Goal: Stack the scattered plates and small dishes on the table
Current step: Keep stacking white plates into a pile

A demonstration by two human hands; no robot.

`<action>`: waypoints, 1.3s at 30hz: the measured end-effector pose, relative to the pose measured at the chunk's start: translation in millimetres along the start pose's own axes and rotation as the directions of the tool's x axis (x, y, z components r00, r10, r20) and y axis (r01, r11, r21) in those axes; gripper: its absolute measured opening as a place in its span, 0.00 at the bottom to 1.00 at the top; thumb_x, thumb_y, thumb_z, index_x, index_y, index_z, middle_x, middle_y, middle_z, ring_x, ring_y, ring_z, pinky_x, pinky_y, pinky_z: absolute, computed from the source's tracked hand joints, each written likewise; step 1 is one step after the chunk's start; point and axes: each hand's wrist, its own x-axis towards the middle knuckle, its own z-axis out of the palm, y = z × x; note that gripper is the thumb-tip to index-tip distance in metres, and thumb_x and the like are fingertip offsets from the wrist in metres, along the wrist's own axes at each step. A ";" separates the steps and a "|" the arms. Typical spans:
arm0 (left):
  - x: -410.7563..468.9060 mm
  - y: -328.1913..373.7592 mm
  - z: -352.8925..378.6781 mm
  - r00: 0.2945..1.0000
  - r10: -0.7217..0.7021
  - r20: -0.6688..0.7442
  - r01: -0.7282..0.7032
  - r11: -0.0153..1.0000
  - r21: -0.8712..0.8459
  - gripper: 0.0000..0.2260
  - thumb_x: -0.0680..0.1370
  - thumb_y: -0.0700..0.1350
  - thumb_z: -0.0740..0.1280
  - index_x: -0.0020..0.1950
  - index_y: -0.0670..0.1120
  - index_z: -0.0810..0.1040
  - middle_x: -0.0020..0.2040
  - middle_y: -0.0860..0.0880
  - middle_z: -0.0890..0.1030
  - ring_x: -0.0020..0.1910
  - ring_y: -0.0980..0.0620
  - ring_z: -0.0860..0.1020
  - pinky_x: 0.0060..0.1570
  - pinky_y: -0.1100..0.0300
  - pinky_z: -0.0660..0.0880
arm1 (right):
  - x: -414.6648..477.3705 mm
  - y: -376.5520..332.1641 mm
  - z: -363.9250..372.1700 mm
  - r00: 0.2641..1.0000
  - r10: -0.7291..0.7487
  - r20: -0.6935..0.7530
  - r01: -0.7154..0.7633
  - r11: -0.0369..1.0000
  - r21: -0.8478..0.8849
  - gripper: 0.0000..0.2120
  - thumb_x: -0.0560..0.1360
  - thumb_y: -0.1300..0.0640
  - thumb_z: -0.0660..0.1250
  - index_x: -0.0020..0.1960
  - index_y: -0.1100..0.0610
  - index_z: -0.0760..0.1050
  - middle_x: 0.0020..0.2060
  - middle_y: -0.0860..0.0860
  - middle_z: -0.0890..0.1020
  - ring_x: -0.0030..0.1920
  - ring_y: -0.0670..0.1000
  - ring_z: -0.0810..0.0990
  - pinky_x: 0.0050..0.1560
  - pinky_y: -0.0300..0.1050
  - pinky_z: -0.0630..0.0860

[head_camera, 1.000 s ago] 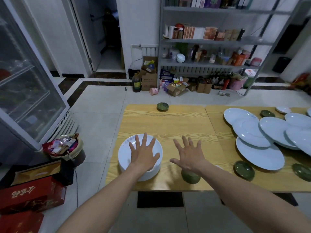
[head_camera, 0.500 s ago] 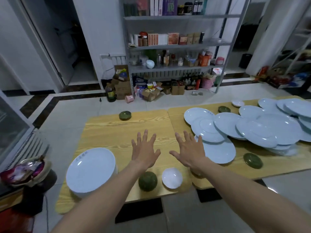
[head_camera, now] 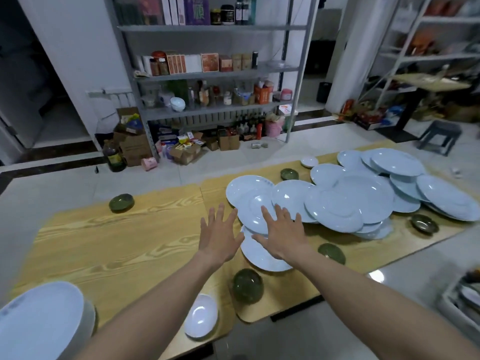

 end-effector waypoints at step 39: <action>227.4 277.7 110.7 0.913 -0.324 0.249 0.403 0.816 -0.414 0.32 0.77 0.59 0.66 0.77 0.51 0.60 0.71 0.43 0.68 0.69 0.42 0.69 0.64 0.48 0.70 | 142.5 349.5 71.7 0.808 0.372 0.457 -0.587 0.434 0.683 0.37 0.73 0.43 0.70 0.75 0.55 0.61 0.69 0.56 0.70 0.70 0.58 0.68 0.65 0.52 0.69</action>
